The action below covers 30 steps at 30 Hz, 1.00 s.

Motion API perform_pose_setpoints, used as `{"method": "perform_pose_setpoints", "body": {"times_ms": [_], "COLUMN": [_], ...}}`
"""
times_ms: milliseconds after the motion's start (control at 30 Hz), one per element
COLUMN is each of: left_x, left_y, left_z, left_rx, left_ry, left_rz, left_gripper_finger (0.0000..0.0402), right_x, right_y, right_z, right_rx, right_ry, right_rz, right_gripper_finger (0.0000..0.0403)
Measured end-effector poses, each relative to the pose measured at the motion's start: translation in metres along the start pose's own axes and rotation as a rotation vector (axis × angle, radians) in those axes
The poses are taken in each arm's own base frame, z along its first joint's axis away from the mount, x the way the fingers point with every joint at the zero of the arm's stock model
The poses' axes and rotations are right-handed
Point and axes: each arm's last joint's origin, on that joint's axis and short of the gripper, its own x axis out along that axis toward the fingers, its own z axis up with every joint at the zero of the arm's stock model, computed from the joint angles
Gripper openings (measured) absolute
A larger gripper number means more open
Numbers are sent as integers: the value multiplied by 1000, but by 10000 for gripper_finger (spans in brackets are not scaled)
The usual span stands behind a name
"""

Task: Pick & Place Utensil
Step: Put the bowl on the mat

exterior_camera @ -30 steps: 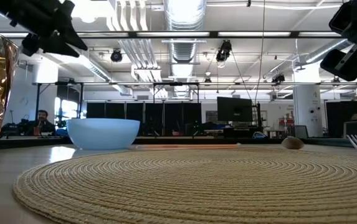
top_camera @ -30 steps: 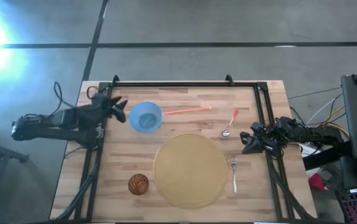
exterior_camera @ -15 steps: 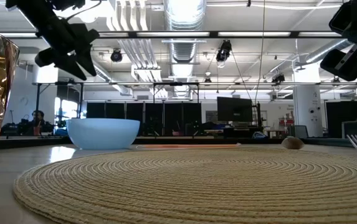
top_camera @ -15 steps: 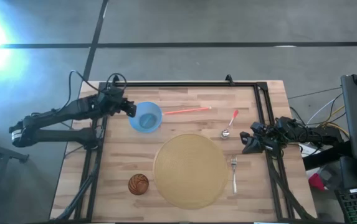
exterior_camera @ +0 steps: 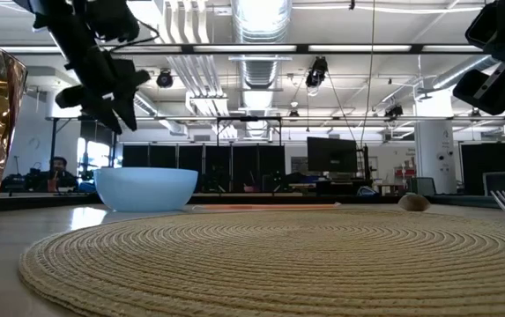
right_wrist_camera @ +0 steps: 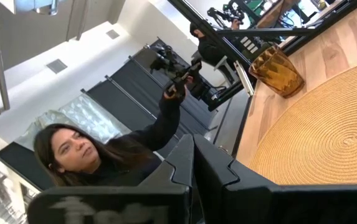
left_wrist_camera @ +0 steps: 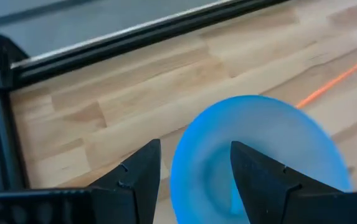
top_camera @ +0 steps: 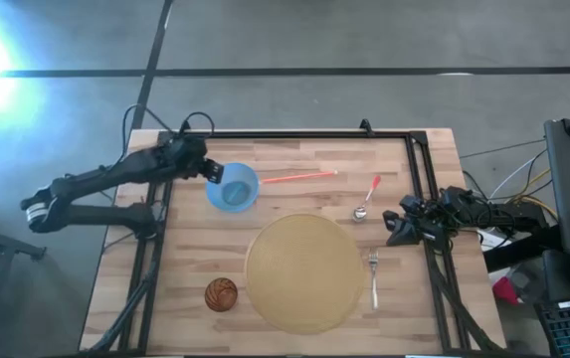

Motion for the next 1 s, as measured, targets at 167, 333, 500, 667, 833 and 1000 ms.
{"method": "perform_pose_setpoints", "body": {"times_ms": [167, 333, 500, 667, 833, 1000], "left_x": [17, 30, 39, 46, 54, 64], "left_y": [0, 1, 1, 0, -2, -4], "left_z": [0, 0, 0, -1, -3, -5], "left_rx": [16, 31, 30, 34, 43, 50], "left_ry": [84, 138, 164, 200, 233, 269], "left_rz": [14, 41, 63, 64, 81, 89], "left_gripper_finger": [186, 186, 186, 186, 186, 186], "right_x": [0, 0, 0, 0, 0, 0], "right_y": [0, 0, 0, 0, 0, 0], "right_z": [0, 0, 0, 0, 0, 0], "right_rx": [0, 0, 0, 0, 0, 0], "right_ry": [0, 0, 0, 0, 0, 0], "right_rz": [0, 0, 0, 0, 0, 0], "right_gripper_finger": [8, 8, 8, 8, 8, 8]}}
